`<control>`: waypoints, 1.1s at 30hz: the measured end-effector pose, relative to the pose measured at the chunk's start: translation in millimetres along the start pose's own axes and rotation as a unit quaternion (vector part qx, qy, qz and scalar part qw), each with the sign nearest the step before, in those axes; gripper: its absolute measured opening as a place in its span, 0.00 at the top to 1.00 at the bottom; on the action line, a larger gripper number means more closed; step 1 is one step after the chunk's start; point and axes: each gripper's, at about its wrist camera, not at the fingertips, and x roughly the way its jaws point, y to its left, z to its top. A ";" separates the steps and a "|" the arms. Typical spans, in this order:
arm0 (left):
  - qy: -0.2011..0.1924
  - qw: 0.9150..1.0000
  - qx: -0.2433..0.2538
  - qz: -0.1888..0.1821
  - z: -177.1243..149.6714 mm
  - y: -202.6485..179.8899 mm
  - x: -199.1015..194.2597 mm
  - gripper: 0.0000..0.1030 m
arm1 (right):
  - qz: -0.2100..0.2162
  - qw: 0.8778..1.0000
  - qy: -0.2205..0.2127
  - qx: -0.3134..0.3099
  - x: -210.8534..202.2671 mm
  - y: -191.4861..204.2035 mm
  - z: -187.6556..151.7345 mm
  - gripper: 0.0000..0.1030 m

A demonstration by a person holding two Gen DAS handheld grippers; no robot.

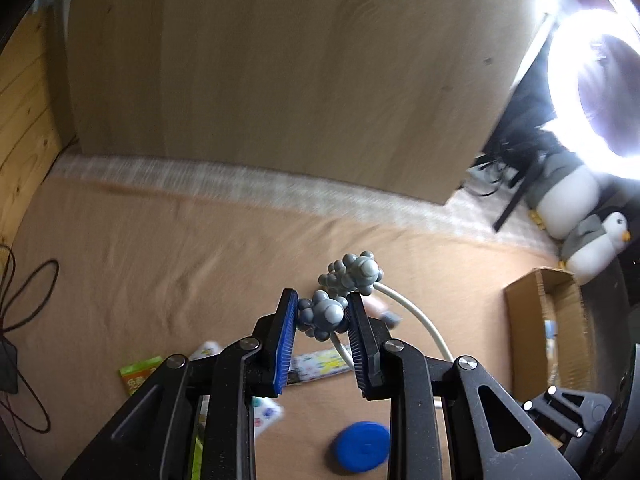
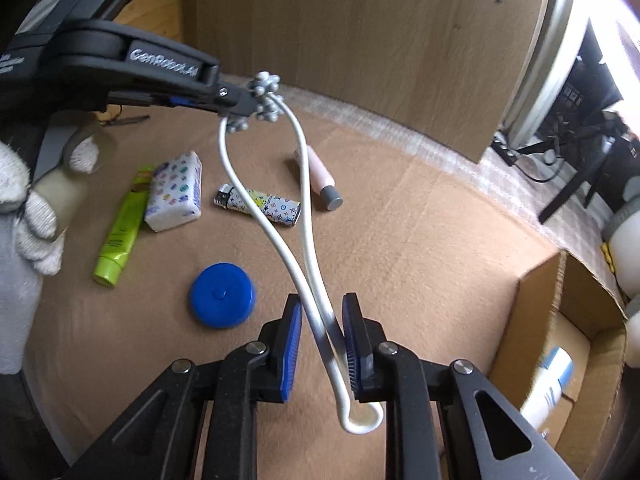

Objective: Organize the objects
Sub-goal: 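Carry the white roller with both tools over the box and open both tools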

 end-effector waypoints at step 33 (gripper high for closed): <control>0.042 0.979 0.165 -0.114 -21.9 -330.0 65.8 0.75 | -0.092 0.979 -0.010 0.181 -105.5 -166.0 -143.6 0.88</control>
